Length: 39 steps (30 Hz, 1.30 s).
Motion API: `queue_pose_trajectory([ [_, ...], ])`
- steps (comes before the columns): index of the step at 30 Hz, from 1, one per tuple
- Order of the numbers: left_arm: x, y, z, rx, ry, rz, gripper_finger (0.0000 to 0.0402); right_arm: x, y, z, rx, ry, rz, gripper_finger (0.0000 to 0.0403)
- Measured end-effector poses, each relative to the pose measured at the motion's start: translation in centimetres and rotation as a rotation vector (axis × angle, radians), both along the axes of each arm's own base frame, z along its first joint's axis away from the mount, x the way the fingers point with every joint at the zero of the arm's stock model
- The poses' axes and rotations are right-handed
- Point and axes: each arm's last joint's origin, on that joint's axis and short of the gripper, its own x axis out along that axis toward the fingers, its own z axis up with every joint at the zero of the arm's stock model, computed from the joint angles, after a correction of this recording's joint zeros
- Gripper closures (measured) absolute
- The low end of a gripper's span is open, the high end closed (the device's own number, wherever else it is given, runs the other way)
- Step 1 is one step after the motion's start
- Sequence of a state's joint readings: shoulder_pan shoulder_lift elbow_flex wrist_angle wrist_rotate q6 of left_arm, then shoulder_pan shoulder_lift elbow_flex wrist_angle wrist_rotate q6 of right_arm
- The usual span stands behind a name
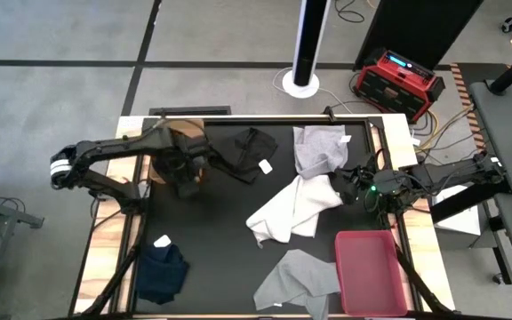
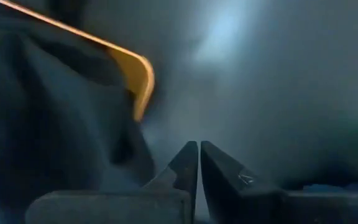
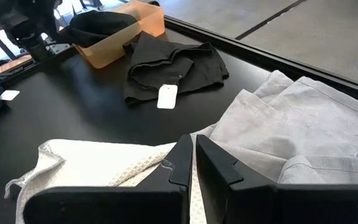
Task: Sort towels by color in basket
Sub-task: Put the bottom black towel into the orange bin
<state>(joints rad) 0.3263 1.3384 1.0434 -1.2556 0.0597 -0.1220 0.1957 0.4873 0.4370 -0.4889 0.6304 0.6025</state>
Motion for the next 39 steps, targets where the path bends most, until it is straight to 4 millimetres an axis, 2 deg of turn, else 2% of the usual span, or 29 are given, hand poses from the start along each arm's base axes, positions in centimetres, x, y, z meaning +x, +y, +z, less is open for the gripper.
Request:
queue_pose_trajectory([
  [3, -0.4, -0.1, -1.8, 0.046, 0.051, 0.033, 0.0401, 0.0, 0.0, -0.1, 0.0, 0.002, 0.0, 0.039],
  [6, -0.7, 0.3, -2.8, 0.191, 0.097, 0.073, 0.0401, 0.0, 0.0, -0.2, -0.001, 0.006, 0.0, 0.039],
  [11, -0.8, 0.6, -2.5, 0.31, 0.109, 0.105, 0.0401, 0.0, 0.0, -0.2, -0.001, 0.007, 0.0, 0.039],
  [18, -1.3, 2.2, -2.1, 0.489, 0.159, 0.181, 0.0401, 0.0, 0.0, -0.3, -0.002, 0.007, 0.0, 0.039],
  [26, -2.4, 4.2, -3.1, 0.514, 0.194, 0.252, 0.0402, 0.0, 0.0, -0.5, 0.003, 0.011, -0.004, 0.039],
  [39, -2.7, 6.2, -3.6, 0.545, 0.135, 0.315, 0.0402, 0.0, 0.0, -0.5, 0.002, 0.013, -0.004, 0.039],
])
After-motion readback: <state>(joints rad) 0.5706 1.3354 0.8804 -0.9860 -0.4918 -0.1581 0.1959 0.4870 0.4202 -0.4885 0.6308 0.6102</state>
